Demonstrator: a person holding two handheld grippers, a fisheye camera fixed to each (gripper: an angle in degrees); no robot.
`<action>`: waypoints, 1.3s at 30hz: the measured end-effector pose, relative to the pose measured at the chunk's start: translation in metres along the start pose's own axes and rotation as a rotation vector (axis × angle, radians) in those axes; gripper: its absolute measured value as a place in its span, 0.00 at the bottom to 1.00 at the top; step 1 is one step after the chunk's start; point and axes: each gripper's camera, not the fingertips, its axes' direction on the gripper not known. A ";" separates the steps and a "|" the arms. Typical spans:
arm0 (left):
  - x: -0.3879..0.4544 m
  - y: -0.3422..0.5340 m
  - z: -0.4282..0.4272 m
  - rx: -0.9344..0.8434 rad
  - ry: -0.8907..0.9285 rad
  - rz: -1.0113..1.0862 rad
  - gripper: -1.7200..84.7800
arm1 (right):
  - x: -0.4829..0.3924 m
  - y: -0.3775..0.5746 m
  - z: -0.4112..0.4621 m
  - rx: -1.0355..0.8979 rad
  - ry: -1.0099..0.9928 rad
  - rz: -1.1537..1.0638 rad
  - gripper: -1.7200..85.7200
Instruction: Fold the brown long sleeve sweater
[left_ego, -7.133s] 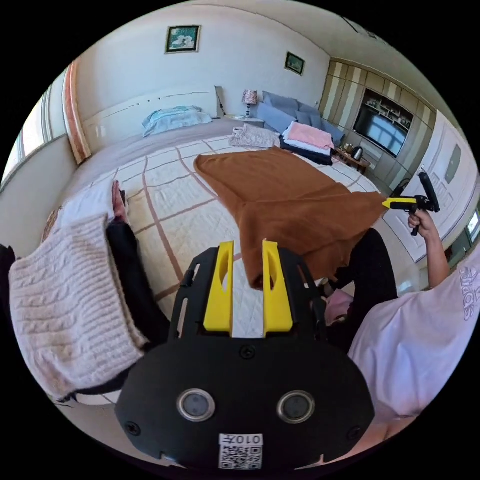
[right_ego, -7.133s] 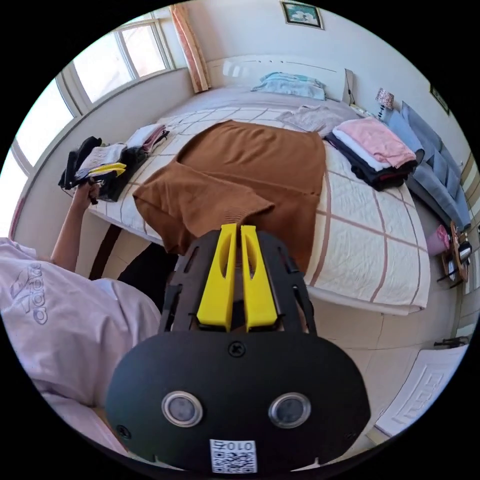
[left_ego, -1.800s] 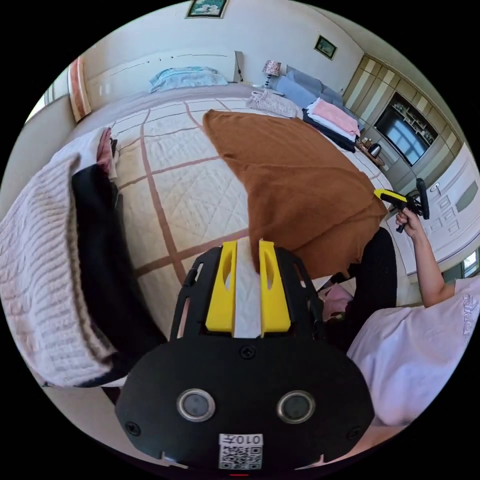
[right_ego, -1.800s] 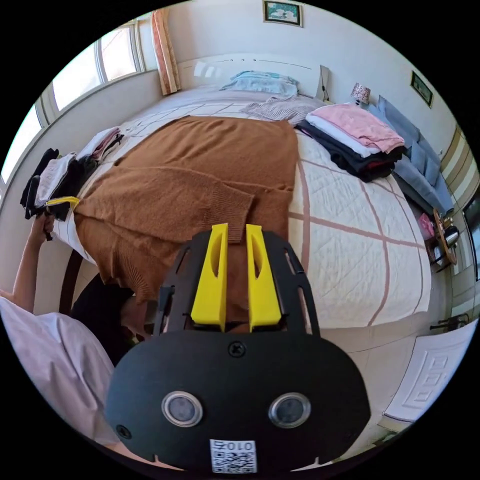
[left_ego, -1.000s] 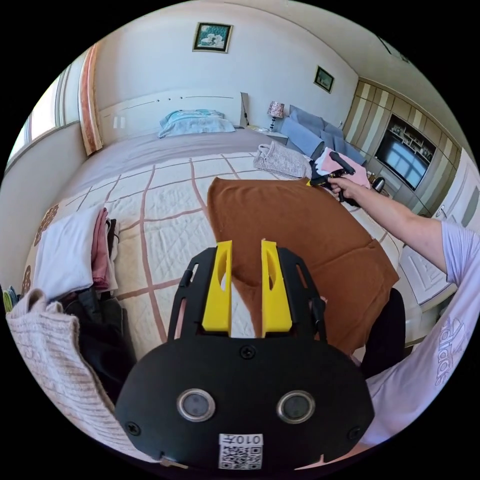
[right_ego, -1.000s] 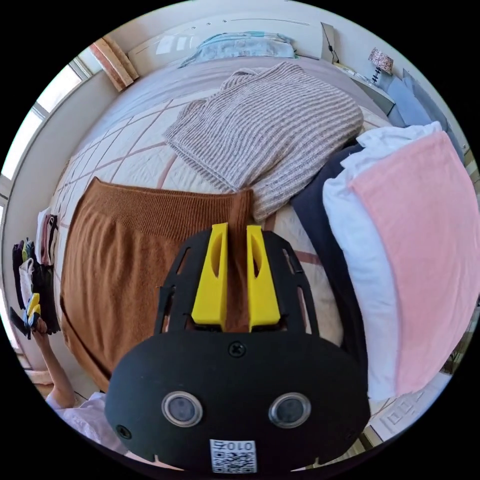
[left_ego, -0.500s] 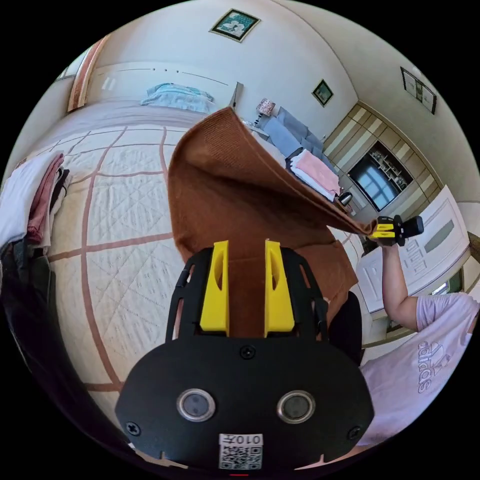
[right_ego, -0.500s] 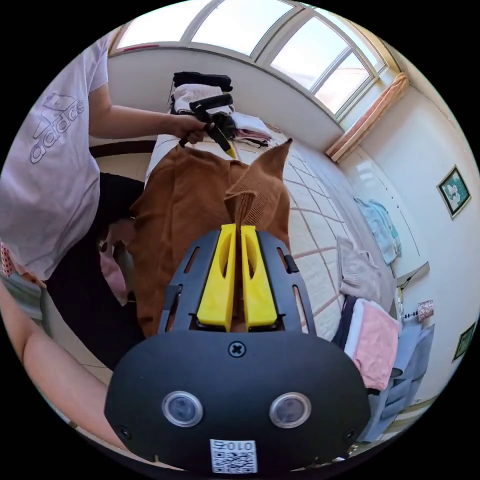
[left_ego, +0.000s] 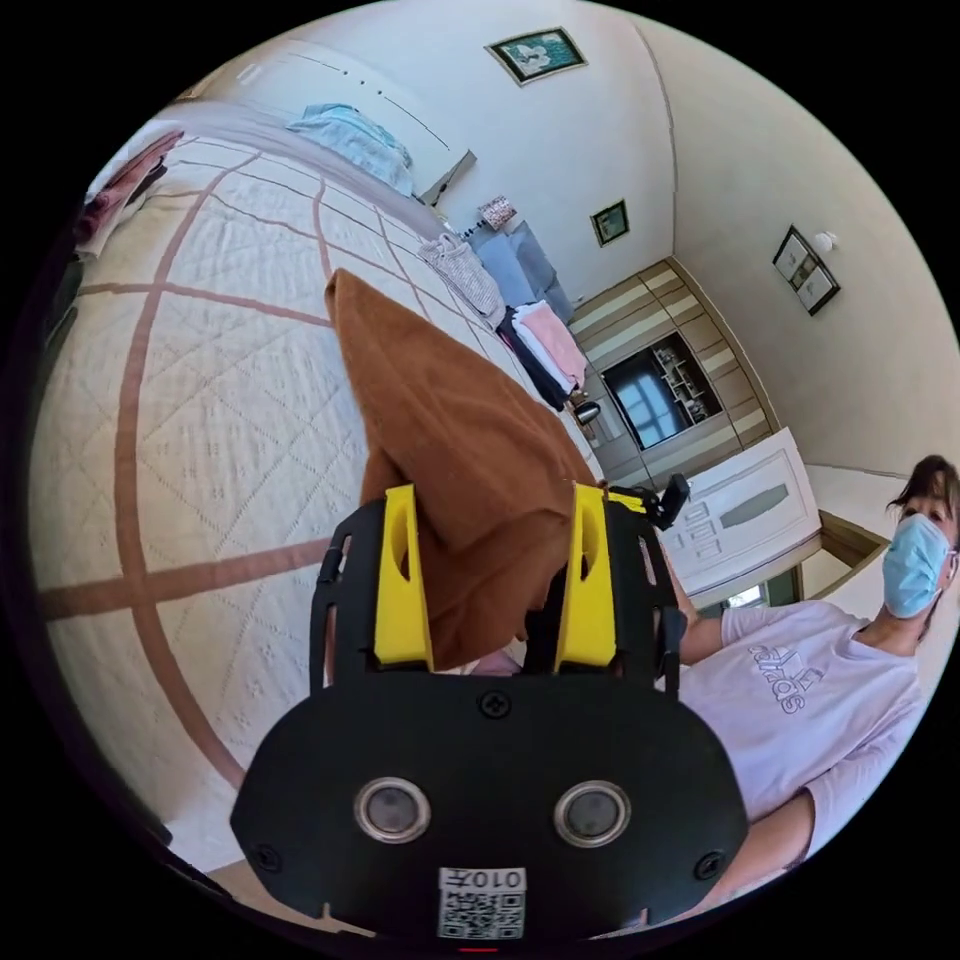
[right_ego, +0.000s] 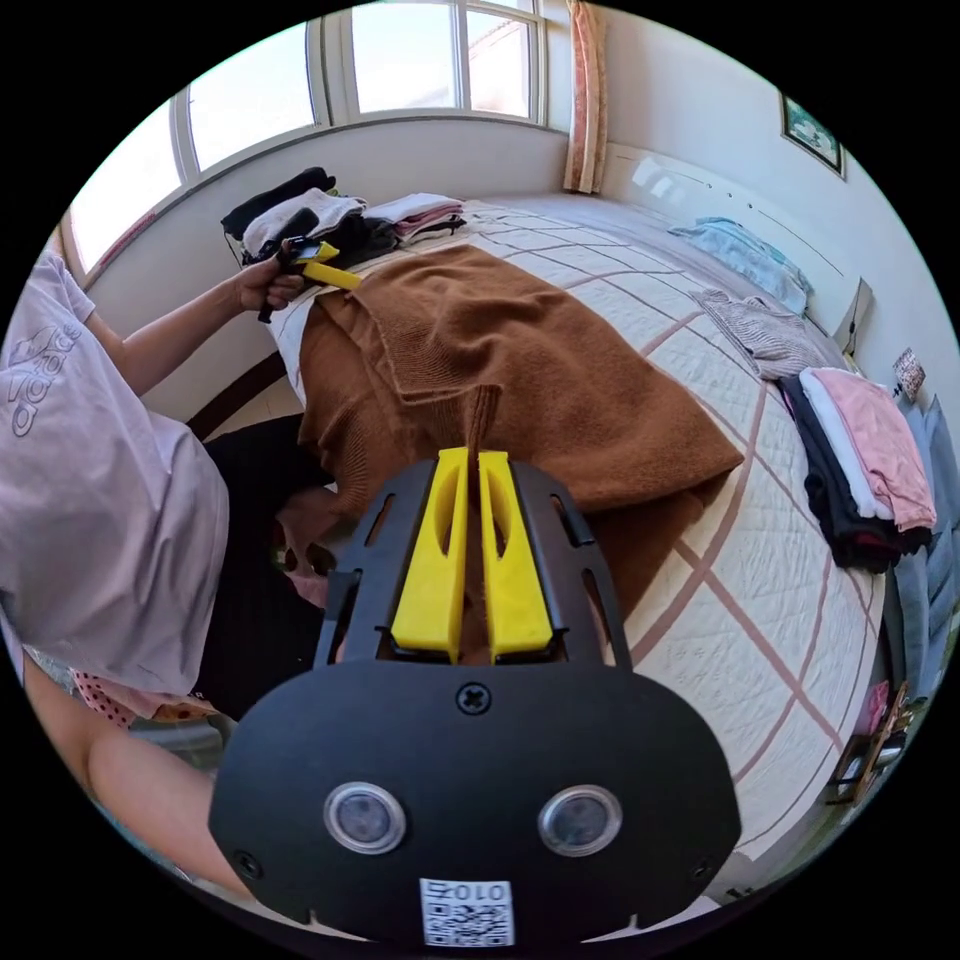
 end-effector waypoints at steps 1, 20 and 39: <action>-0.003 -0.001 0.000 -0.003 0.015 -0.013 0.23 | -0.001 0.002 -0.002 0.008 0.003 0.014 0.04; 0.082 -0.033 -0.044 -0.046 -0.118 0.169 0.02 | -0.034 0.046 -0.092 0.152 0.138 0.066 0.04; 0.047 0.085 -0.025 -0.216 -0.048 0.154 0.02 | -0.079 0.148 -0.056 0.010 -0.017 -0.049 0.04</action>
